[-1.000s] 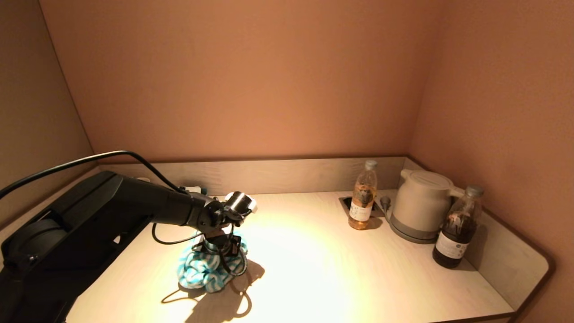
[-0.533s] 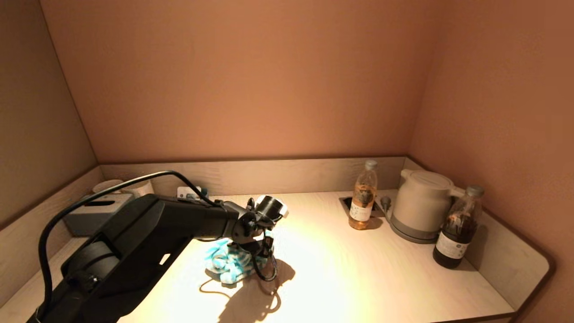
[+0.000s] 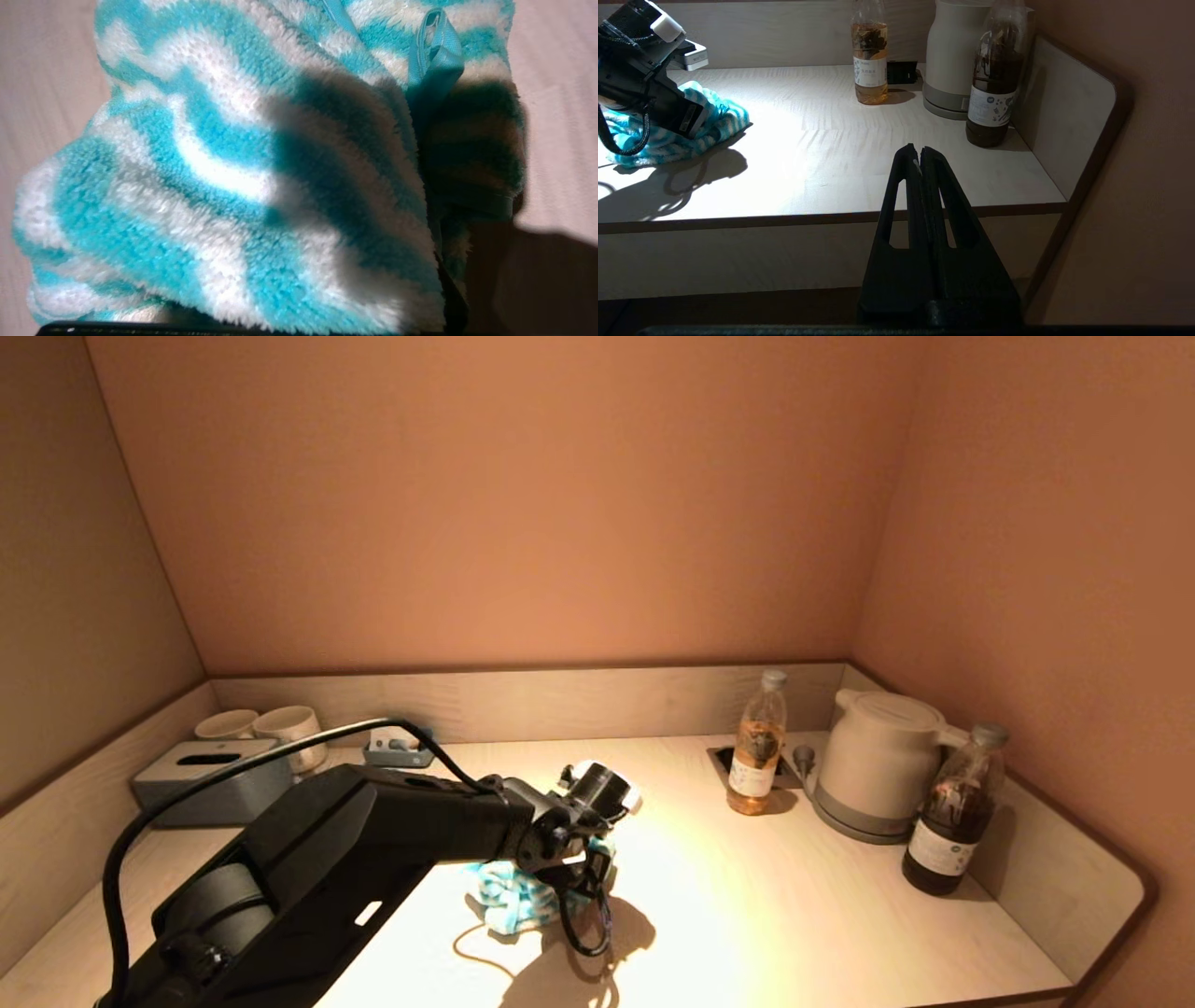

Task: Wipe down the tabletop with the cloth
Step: Sweep the stains on the table

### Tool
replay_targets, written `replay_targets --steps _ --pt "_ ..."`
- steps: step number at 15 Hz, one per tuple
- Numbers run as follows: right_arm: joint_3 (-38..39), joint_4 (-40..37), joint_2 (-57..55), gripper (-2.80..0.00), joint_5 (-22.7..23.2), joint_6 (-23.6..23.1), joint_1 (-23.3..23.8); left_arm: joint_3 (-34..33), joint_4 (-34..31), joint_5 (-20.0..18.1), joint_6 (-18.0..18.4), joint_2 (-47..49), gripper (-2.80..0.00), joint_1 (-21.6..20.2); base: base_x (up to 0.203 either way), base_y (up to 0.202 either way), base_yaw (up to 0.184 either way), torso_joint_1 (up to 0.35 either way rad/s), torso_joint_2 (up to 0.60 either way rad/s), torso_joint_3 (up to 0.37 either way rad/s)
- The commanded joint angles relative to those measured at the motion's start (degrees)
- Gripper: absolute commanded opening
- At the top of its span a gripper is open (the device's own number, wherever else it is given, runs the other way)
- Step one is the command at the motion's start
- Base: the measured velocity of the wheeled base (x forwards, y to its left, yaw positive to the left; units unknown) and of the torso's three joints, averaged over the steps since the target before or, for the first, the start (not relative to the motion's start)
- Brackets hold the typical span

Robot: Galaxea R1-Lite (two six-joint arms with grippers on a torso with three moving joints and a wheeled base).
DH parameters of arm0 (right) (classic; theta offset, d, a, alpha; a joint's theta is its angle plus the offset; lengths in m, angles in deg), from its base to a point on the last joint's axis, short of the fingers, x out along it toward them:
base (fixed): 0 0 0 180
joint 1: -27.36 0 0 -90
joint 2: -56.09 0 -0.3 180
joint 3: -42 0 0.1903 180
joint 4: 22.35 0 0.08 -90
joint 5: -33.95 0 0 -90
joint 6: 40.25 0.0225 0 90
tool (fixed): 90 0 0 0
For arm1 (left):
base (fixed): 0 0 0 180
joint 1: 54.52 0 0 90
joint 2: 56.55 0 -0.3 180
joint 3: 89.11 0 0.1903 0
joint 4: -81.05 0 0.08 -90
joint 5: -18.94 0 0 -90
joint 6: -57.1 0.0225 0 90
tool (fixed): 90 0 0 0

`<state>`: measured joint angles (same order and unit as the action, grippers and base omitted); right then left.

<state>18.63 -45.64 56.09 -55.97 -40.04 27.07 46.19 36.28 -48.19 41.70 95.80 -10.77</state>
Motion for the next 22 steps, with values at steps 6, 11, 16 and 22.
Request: replay_targets --steps 6,11,16,22 --pt "0.00 0.01 0.00 -2.80 0.01 0.05 -0.06 -8.97 -0.15 0.11 -2.04 -3.62 -2.80 5.91 0.000 0.000 0.000 0.000 0.00 0.000" --pt "0.00 0.01 0.00 -2.80 0.01 -0.03 -0.06 -26.16 -0.22 0.74 -4.44 -10.80 -2.80 3.00 0.000 0.000 0.000 0.000 0.00 0.000" --pt "0.00 0.01 0.00 -2.80 0.01 0.05 -0.06 -35.26 5.35 0.82 -2.97 -14.10 -2.80 -11.73 0.000 0.000 0.000 0.000 0.00 0.000" --pt "0.00 0.01 0.00 -2.80 0.01 -0.03 -0.06 -15.63 5.67 2.35 0.52 -7.41 -2.80 -17.78 0.000 0.000 0.000 0.000 0.00 0.000"
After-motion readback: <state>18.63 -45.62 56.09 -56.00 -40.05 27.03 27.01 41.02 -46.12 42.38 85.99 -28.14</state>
